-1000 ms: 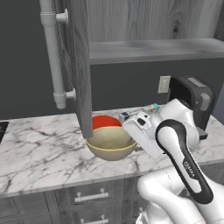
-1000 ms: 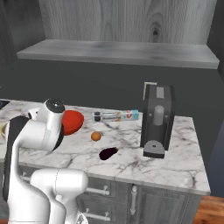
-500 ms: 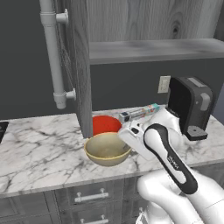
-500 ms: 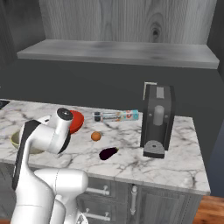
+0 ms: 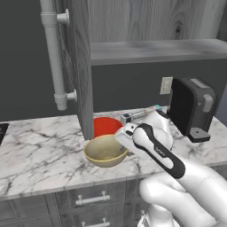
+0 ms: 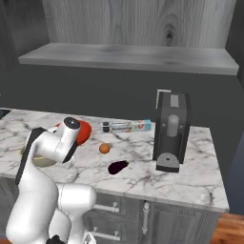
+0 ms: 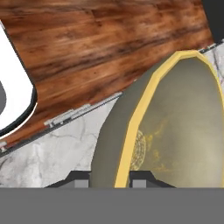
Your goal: Pick both bowls and place them on the counter. Then place the tangerine in one bowl and place the eggplant in the other bowl.
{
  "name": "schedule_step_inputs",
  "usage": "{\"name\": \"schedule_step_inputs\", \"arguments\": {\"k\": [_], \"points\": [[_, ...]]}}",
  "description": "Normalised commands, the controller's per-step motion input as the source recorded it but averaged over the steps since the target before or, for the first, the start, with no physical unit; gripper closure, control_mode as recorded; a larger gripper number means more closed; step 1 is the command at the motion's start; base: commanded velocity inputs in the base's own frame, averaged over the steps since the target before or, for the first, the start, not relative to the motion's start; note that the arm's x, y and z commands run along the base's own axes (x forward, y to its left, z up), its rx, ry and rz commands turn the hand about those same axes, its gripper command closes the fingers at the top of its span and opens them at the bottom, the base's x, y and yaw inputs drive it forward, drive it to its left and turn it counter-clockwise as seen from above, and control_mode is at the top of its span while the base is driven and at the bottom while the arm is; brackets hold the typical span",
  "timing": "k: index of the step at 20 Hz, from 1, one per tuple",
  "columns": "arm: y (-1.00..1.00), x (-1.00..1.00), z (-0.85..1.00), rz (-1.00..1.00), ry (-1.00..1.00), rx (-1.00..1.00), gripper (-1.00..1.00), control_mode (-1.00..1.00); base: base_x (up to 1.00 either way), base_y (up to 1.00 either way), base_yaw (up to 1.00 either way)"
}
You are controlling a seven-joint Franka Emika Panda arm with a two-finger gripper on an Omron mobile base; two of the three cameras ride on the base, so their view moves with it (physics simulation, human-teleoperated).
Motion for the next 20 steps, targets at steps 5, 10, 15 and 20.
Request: {"name": "schedule_step_inputs", "arguments": {"k": [5,10,15,20], "points": [[0.07,0.2,-0.44,0.01,0.0,-0.04,1.0,-1.0,0.0,0.0,0.0],[0.11,0.13,-0.51,0.03,0.0,-0.04,1.0,-1.0,0.0,0.0,0.0],[0.13,0.12,-0.47,0.0,-0.04,-0.02,1.0,-1.0,0.0,0.0,0.0],[0.0,0.0,-0.07,0.01,0.0,0.0,-1.0,-1.0,0.0,0.0,0.0]]}}
